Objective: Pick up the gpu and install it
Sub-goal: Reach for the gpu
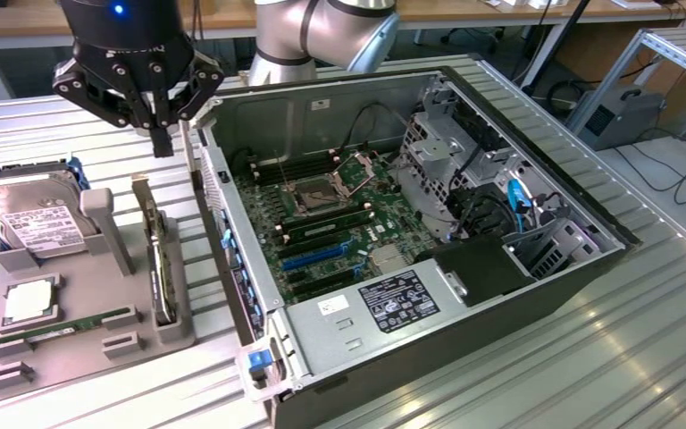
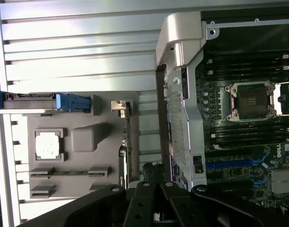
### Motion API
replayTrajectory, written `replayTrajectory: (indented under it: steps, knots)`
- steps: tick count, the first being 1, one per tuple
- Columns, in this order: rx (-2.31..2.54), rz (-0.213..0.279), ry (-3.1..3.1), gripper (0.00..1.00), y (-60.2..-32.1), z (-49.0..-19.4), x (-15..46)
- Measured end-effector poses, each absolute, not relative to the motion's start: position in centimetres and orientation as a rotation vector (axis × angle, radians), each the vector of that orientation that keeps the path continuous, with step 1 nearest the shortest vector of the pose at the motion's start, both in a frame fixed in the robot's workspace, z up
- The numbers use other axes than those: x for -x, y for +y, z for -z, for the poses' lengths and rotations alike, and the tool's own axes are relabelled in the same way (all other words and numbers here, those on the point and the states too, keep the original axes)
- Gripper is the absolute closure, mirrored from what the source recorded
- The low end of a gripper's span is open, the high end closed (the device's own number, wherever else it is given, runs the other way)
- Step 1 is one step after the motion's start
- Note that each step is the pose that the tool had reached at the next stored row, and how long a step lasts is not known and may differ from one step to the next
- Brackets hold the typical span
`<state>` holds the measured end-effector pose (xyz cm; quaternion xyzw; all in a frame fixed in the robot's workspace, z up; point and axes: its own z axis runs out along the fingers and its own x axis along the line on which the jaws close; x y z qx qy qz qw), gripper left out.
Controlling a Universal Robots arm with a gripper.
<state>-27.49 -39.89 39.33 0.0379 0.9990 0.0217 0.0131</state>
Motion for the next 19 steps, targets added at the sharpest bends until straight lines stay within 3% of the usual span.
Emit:
replayTrajectory:
  steps: [19]
  knots:
    - [-0.118, -0.068, 3.112, 0.89, -39.9, -39.3, 29.1]
